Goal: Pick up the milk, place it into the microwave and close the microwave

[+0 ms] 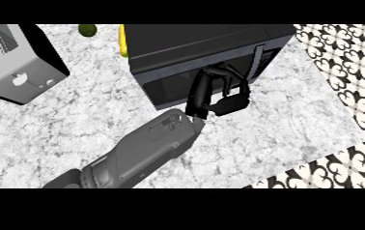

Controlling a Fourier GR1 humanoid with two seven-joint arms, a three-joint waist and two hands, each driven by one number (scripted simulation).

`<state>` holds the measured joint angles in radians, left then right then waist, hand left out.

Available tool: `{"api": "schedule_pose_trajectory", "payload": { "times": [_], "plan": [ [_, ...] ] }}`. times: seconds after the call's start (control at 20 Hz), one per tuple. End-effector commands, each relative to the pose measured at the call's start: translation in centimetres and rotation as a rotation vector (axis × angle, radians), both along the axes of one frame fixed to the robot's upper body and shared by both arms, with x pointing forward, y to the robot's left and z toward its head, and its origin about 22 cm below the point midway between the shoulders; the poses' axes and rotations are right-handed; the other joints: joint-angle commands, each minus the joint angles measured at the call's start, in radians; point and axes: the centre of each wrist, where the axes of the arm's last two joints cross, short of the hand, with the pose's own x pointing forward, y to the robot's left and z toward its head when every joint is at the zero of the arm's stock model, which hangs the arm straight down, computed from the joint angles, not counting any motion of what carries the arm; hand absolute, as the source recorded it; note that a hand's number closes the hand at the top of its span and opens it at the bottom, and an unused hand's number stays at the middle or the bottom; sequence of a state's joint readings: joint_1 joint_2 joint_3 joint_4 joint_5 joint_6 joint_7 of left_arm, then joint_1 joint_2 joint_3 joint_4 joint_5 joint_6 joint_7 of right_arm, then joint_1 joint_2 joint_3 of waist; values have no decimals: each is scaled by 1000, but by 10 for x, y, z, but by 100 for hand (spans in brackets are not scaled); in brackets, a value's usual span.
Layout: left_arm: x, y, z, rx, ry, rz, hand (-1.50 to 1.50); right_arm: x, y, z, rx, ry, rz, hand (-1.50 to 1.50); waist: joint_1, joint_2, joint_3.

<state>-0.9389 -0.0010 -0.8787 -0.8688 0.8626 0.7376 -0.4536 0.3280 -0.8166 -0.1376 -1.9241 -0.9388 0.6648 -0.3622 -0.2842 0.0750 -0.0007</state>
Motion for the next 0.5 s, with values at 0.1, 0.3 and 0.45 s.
{"api": "schedule_pose_trajectory", "payload": {
  "times": [0.1, 0.3, 0.45],
  "plan": [
    [26, 14, 0, 6, 3, 120, 150, 2, 0, 9, -8, -20, 36, -150, 0, 18, -1],
    [26, 13, 1, -12, -2, 131, 150, 2, 3, 10, -19, -10, 65, -150, -7, 20, -1],
    [26, 12, 3, -25, -10, 131, 150, 3, 2, 11, 6, -24, 55, -150, -12, 19, 0]
  ]
}}
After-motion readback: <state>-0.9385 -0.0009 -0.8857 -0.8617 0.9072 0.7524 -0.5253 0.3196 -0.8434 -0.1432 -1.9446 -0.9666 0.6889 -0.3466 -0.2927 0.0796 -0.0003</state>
